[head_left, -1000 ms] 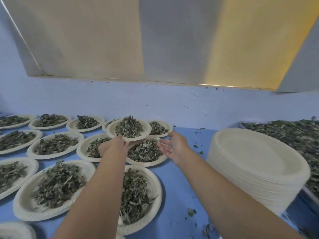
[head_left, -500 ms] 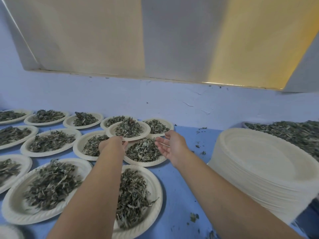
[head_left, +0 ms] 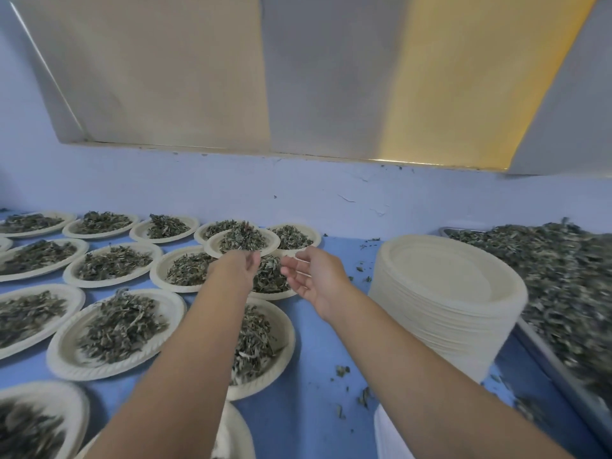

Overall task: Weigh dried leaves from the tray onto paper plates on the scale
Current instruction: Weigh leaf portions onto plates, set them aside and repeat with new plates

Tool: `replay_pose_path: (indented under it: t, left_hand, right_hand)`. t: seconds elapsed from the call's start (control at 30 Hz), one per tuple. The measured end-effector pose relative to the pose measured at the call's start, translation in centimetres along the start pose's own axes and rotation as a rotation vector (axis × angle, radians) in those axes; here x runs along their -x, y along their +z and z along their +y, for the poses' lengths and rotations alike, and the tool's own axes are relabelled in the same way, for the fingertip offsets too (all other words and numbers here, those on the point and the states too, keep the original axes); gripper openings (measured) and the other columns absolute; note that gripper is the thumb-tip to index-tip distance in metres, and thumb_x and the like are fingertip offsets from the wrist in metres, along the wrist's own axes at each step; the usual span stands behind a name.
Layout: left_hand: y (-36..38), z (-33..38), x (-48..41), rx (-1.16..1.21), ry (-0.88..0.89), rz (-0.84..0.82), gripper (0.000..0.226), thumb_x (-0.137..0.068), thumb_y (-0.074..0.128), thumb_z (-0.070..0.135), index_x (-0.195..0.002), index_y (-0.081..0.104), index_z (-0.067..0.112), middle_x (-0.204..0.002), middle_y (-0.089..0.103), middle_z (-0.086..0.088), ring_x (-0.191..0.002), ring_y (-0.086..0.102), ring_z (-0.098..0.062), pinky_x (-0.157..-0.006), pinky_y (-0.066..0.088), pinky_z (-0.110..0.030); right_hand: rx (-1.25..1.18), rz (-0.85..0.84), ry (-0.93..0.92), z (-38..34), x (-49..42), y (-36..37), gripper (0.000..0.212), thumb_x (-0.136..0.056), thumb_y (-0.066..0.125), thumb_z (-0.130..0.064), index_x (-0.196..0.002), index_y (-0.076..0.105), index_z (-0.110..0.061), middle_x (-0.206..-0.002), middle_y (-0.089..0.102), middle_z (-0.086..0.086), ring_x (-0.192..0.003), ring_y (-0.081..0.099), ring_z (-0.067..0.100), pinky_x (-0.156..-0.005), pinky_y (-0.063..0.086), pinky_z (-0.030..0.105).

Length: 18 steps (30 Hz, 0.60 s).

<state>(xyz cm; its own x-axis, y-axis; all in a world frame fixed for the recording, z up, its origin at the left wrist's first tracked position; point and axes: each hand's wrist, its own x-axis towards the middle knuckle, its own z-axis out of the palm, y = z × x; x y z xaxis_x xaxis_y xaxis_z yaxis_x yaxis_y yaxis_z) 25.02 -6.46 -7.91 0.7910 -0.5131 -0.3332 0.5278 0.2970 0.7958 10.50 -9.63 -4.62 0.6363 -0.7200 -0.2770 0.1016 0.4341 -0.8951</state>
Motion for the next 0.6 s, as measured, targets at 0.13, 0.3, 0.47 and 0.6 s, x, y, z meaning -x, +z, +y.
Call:
replay_pose_path:
  t: [0.13,0.3,0.47,0.6]
  left_hand:
    - [2.2,-1.2,6.6,0.009,-0.058,-0.103,0.021,-0.097,0.041,0.000,-0.080,0.051,0.003,-0.052,0.058,-0.005,-0.030,0.051,-0.006,-0.040,0.045,-0.014]
    - [3.7,-3.1,13.7,0.029,-0.018,-0.276,0.023,-0.096,0.038,0.002,-0.078,0.050,0.011,-0.044,0.048,0.000,-0.035,0.045,-0.007,-0.042,0.040,-0.015]
    - [4.1,-5.4,19.5,0.009,0.087,-0.306,0.013,-0.090,0.050,0.002,-0.092,0.063,0.005,-0.072,0.062,-0.004,-0.052,0.058,-0.008,-0.056,0.049,-0.017]
    - [4.0,-6.2,21.8,-0.021,0.144,-0.278,0.014,-0.088,0.054,0.004,-0.088,0.067,0.011,-0.068,0.071,0.004,-0.056,0.064,-0.006,-0.061,0.051,-0.016]
  right_hand:
    - [-0.094,-0.057,0.015,-0.3,3.5,-1.5,0.019,-0.095,0.043,-0.005,-0.081,0.055,-0.008,-0.073,0.065,0.005,-0.062,0.058,0.012,-0.057,0.046,0.018]
    - [-0.204,-0.175,-0.020,-1.0,8.8,-4.0,0.023,-0.094,0.041,-0.002,-0.083,0.061,-0.006,-0.068,0.064,0.004,-0.058,0.061,0.010,-0.054,0.049,0.016]
    - [0.222,-0.071,-0.444,-2.2,13.3,-8.2,0.023,-0.093,0.049,-0.005,-0.080,0.067,-0.011,-0.065,0.068,0.000,-0.056,0.062,0.007,-0.056,0.050,0.015]
    - [0.752,0.235,-0.866,-3.1,14.7,-11.7,0.014,-0.091,0.058,-0.015,-0.087,0.070,-0.020,-0.078,0.068,-0.011,-0.074,0.061,0.000,-0.069,0.043,0.012]
